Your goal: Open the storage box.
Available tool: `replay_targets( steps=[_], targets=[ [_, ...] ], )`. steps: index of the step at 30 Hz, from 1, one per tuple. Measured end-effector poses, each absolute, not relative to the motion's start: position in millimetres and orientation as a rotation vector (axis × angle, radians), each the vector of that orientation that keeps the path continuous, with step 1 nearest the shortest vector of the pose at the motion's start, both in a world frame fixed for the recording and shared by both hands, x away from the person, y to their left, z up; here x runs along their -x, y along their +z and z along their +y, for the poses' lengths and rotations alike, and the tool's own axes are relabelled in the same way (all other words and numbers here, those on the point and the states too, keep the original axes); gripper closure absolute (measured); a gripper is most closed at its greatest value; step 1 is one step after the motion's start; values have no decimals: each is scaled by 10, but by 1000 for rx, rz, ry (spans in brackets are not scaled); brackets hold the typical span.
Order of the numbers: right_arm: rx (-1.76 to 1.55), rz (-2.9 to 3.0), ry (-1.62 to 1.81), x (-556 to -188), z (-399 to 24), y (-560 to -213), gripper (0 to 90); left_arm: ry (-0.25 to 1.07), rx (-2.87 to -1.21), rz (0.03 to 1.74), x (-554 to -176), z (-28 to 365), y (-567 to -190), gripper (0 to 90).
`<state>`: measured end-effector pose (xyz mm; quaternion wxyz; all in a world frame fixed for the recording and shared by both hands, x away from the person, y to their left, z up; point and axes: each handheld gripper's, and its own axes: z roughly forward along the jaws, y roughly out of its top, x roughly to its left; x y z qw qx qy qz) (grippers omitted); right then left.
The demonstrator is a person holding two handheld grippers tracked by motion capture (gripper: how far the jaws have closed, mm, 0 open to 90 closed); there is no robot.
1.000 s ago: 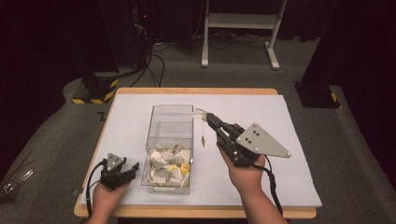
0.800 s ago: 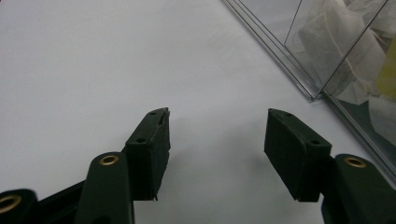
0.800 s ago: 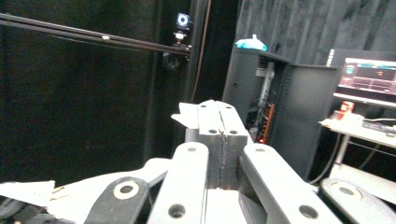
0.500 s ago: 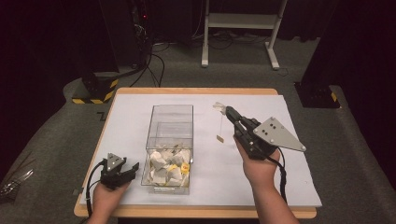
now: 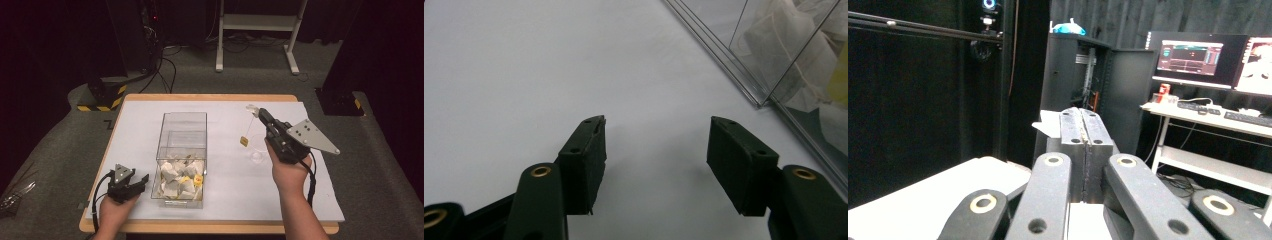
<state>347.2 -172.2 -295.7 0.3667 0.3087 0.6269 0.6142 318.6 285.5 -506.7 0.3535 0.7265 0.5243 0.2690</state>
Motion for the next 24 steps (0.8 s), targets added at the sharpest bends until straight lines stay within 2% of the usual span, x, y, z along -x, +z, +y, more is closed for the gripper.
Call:
replay_targets(
  steps=[24],
  targets=[
    [-878,1577,1510,-3607,-1975,-3042,900,693,-1882,1354,-3187,2856,-5067,410]
  ],
)
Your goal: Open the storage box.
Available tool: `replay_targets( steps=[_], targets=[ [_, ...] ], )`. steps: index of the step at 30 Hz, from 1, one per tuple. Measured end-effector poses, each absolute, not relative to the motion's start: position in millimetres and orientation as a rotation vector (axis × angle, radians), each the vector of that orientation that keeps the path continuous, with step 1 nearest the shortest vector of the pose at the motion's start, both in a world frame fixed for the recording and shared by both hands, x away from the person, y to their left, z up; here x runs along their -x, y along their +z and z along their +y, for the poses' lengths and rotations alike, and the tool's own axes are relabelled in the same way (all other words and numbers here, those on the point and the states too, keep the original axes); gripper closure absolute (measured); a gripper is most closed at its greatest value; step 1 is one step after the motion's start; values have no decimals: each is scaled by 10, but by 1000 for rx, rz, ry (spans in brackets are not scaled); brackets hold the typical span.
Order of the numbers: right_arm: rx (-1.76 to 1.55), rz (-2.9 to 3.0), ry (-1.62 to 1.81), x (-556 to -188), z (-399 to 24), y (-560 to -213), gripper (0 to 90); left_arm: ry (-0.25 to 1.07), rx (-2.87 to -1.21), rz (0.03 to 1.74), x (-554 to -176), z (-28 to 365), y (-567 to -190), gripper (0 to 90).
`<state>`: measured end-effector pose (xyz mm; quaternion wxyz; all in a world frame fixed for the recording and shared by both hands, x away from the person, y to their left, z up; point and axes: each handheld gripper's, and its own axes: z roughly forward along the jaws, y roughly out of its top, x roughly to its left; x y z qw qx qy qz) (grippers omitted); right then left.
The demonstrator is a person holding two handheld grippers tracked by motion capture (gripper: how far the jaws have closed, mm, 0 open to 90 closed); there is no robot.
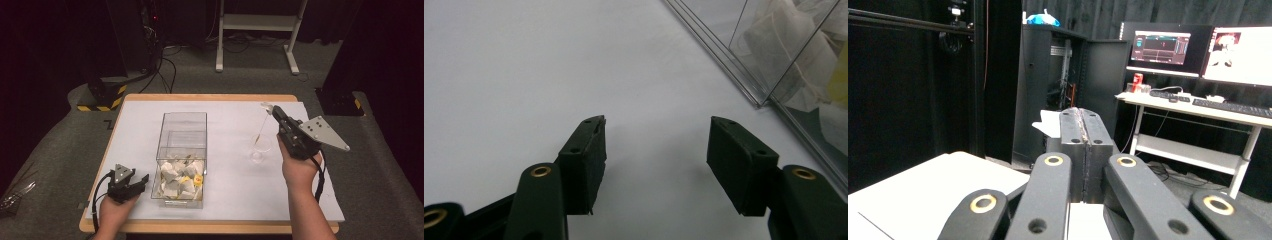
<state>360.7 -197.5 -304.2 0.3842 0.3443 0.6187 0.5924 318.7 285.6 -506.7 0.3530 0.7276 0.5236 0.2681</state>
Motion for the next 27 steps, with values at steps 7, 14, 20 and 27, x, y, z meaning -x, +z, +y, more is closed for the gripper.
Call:
replay_targets(
  steps=[7,14,20,27],
  targets=[
    [-908,1583,1498,-3638,-2028,-3120,900,696,-1887,1352,-3187,2857,-5065,410],
    [-934,1595,1485,-3652,-2073,-3224,900,696,-1883,1353,-3187,2853,-5067,410],
    [-952,1611,1478,-3659,-2087,-3326,900,698,-1883,1350,-3188,2851,-5068,411],
    [-983,1638,1469,-3664,-2085,-3483,900,698,-1884,1350,-3189,2851,-5068,411]
  ],
)
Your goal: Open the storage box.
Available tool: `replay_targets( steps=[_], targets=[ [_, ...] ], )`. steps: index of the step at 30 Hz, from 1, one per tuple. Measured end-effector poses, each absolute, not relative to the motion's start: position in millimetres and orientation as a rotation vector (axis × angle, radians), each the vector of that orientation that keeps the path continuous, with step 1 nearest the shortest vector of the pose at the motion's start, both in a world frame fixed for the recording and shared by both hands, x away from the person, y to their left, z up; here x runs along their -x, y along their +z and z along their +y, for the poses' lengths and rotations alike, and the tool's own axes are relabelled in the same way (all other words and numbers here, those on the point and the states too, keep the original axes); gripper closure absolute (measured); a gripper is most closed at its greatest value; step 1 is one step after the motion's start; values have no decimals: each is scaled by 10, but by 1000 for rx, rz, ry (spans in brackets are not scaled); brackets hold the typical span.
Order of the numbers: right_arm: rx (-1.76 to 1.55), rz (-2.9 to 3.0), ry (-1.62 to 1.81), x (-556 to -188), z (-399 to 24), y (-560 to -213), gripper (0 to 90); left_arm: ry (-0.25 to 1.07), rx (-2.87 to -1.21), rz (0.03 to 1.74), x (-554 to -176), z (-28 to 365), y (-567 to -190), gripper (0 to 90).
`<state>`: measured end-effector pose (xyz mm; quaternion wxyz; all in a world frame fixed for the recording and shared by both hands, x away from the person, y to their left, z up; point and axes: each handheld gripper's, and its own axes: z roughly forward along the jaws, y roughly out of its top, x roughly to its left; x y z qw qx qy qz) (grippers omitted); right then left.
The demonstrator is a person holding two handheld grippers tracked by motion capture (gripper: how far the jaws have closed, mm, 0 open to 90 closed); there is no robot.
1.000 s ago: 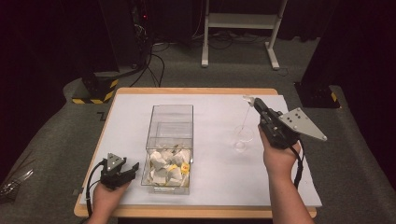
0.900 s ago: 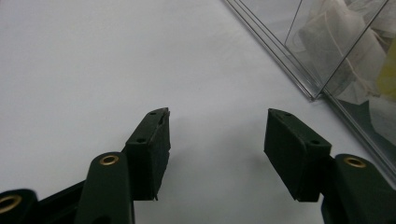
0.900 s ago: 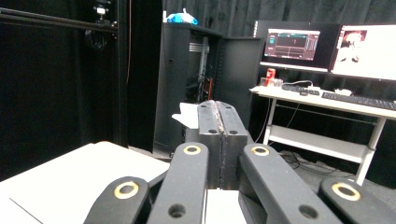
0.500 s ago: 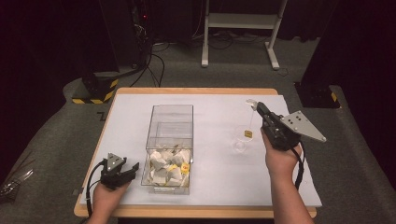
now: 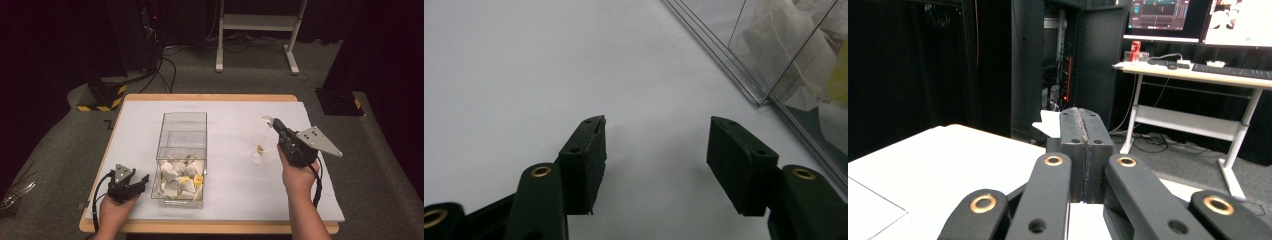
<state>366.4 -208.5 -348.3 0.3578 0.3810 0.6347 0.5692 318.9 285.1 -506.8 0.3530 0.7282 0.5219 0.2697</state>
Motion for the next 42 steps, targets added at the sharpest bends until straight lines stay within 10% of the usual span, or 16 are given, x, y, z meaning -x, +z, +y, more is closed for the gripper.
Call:
replay_targets(
  steps=[42],
  targets=[
    [-1120,1772,1353,-3780,-2097,-4176,900,699,-1886,1351,-3191,2849,-5070,411]
  ],
)
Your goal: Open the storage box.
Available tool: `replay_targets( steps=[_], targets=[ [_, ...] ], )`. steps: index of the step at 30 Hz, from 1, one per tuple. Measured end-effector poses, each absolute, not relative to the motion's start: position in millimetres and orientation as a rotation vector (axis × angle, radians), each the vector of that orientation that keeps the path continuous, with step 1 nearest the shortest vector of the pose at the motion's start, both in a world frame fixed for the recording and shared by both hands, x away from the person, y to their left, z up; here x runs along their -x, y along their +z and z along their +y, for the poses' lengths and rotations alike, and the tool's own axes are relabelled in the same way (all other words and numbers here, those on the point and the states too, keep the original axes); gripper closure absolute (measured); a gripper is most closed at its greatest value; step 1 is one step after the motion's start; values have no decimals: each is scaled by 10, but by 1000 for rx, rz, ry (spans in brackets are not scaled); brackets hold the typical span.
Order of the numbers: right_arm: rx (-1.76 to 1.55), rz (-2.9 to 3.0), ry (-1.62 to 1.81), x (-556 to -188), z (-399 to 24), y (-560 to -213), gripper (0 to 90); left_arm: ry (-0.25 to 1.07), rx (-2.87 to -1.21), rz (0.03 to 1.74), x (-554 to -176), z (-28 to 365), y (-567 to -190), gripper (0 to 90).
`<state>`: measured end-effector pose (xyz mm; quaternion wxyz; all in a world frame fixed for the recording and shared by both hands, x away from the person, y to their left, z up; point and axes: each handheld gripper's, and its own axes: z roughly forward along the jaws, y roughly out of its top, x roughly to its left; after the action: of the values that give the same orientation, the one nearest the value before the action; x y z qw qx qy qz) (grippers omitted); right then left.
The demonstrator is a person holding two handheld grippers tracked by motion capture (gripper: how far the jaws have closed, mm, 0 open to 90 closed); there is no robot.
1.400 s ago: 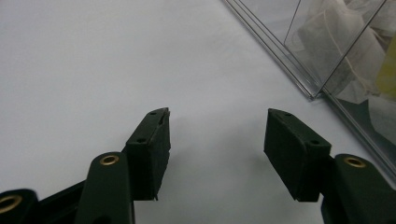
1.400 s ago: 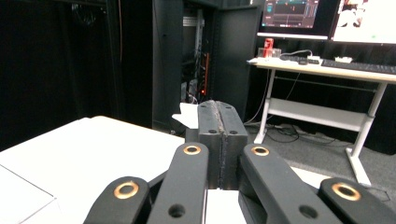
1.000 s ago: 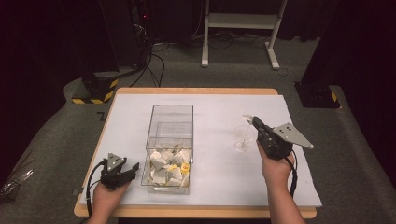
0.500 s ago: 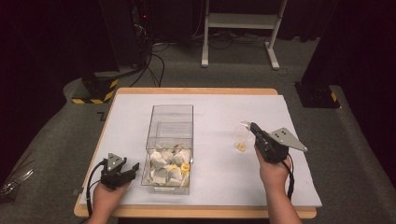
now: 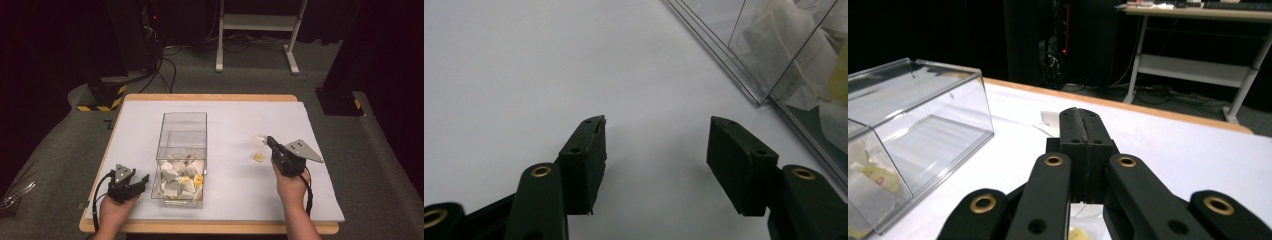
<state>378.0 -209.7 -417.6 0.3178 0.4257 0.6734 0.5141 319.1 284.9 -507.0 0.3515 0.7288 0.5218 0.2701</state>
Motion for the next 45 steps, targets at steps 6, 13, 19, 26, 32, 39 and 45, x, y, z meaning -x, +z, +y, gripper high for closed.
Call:
replay_targets(
  steps=[6,13,19,26,32,39,45],
  targets=[
    [-1146,1791,1339,-3811,-2092,-4276,900,699,-1887,1350,-3191,2849,-5069,411],
    [-1161,1811,1321,-3849,-2076,-4365,900,698,-1887,1351,-3192,2849,-5070,411],
    [-1173,1821,1309,-3877,-2067,-4415,900,697,-1887,1350,-3192,2851,-5069,411],
    [-1184,1818,1299,-3899,-2065,-4428,871,697,-1888,1348,-3191,2850,-5069,411],
    [-1182,1816,1301,-3902,-2059,-4410,836,699,-1887,1349,-3192,2848,-5070,411],
    [-1169,1813,1305,-3879,-2060,-4373,819,701,-1889,1348,-3192,2847,-5070,411],
    [-1169,1808,1310,-3869,-2076,-4347,812,702,-1889,1348,-3192,2846,-5070,411]
  ],
)
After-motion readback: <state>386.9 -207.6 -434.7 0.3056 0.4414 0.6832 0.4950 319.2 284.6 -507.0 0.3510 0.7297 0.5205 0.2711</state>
